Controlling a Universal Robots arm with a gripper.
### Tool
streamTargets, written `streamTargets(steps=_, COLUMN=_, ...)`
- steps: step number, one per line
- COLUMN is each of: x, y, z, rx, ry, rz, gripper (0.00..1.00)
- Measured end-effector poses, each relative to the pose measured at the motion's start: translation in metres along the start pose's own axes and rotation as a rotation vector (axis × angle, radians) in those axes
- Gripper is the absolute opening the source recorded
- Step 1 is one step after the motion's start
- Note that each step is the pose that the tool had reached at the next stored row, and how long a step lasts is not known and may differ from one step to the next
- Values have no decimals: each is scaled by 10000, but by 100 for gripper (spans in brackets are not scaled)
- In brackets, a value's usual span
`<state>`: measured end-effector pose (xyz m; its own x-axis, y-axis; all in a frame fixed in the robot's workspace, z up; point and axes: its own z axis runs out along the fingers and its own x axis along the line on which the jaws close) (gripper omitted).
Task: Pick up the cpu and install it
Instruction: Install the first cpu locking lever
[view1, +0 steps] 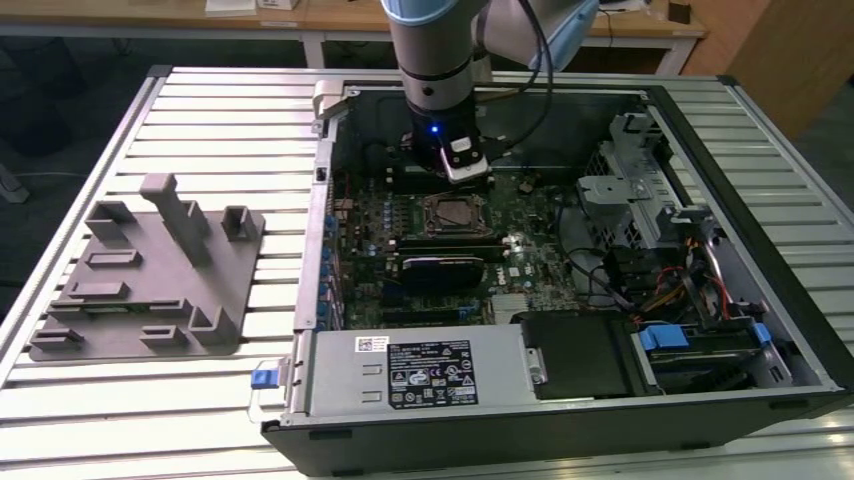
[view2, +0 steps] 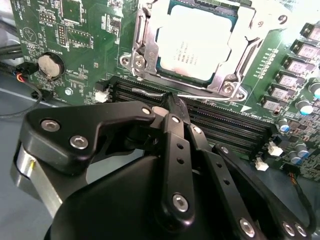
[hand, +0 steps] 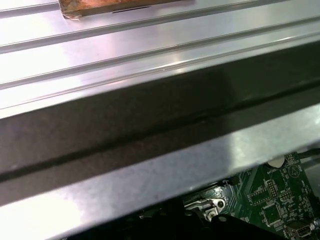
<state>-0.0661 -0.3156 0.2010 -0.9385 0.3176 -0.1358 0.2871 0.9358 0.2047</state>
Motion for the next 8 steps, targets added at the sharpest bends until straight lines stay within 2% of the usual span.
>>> streamTargets(steps=8, x=-7, y=-1, z=20, rx=1, ry=-2, rz=1, gripper=11)
